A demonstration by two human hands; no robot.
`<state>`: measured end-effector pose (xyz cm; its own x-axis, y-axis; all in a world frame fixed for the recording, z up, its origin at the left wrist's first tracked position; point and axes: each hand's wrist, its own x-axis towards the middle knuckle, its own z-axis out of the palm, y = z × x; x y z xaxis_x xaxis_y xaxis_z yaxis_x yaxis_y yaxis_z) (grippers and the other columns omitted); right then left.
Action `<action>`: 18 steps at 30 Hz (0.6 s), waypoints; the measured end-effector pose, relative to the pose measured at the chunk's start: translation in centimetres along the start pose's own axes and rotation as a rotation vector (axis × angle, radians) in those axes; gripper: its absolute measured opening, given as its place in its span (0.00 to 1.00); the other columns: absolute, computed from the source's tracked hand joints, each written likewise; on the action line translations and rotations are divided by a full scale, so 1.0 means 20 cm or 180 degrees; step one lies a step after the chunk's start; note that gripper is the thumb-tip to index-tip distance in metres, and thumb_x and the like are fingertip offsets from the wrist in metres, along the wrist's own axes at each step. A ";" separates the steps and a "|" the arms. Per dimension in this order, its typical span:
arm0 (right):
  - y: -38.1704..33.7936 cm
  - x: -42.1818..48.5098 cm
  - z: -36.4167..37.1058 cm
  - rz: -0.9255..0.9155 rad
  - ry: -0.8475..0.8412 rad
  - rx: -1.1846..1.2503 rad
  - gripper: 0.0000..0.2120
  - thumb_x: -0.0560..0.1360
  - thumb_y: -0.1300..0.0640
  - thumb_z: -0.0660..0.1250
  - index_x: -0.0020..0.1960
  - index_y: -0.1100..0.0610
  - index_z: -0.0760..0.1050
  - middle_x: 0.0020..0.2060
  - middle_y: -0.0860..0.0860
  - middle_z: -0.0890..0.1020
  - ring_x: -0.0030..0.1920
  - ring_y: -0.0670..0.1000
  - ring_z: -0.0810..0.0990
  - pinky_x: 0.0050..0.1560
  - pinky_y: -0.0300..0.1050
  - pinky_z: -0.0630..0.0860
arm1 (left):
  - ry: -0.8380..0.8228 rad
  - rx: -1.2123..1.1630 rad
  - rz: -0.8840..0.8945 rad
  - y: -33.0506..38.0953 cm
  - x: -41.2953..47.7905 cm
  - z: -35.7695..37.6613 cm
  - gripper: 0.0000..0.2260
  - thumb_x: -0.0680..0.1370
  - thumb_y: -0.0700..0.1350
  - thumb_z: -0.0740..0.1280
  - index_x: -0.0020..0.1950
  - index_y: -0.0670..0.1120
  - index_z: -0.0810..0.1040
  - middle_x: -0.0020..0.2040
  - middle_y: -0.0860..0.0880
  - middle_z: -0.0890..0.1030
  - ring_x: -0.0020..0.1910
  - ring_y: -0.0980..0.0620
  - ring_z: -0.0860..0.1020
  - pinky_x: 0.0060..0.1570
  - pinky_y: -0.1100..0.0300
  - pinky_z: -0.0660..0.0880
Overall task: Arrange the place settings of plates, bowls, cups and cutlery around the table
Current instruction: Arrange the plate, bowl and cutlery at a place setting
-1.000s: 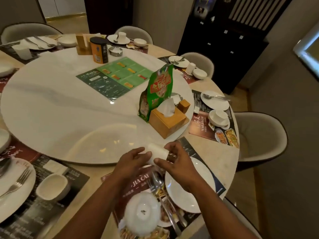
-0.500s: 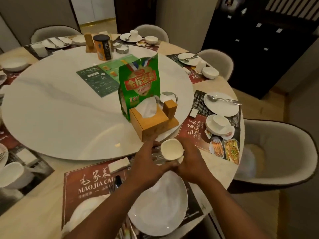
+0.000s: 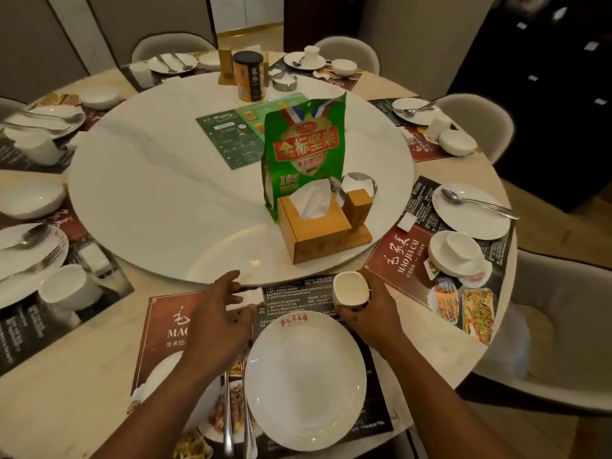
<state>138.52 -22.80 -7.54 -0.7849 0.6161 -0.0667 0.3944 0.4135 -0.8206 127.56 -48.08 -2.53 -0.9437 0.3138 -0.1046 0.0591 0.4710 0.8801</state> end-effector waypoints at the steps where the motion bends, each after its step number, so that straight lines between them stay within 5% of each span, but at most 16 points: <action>1: 0.00 0.00 0.01 -0.0018 0.0012 -0.0023 0.32 0.63 0.53 0.81 0.62 0.44 0.70 0.56 0.42 0.78 0.57 0.44 0.76 0.54 0.40 0.75 | 0.0051 0.0017 -0.0034 -0.01 -0.01 -0.01 0.27 0.74 0.40 0.73 0.70 0.55 0.70 0.58 0.55 0.77 0.55 0.57 0.77 0.45 0.65 0.75; 5: 0.00 -0.01 0.02 -0.0067 0.0035 -0.0017 0.32 0.63 0.52 0.81 0.62 0.43 0.70 0.56 0.42 0.78 0.57 0.43 0.76 0.55 0.42 0.76 | 0.0199 0.0029 -0.0119 -0.04 -0.03 -0.06 0.26 0.74 0.38 0.72 0.70 0.53 0.70 0.57 0.53 0.78 0.55 0.55 0.77 0.48 0.59 0.77; 13: 0.00 -0.03 0.01 0.0069 -0.0015 -0.0028 0.34 0.63 0.52 0.81 0.64 0.44 0.70 0.58 0.45 0.78 0.58 0.46 0.76 0.56 0.46 0.76 | 0.0316 0.0050 -0.0155 -0.05 -0.08 -0.11 0.23 0.76 0.37 0.69 0.68 0.54 0.72 0.57 0.54 0.78 0.53 0.57 0.77 0.39 0.70 0.71; 18: -0.03 -0.05 0.00 0.0165 -0.0024 -0.0077 0.37 0.62 0.51 0.81 0.66 0.45 0.68 0.60 0.47 0.76 0.60 0.49 0.75 0.59 0.50 0.76 | 0.0365 0.0100 -0.0148 -0.08 -0.10 -0.17 0.23 0.75 0.41 0.72 0.67 0.57 0.72 0.56 0.57 0.78 0.53 0.58 0.78 0.48 0.61 0.77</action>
<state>139.07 -23.67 -7.10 -0.7665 0.6321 -0.1131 0.4460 0.3972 -0.8021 128.36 -52.22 -2.12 -0.9766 0.1954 -0.0896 0.0229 0.5089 0.8605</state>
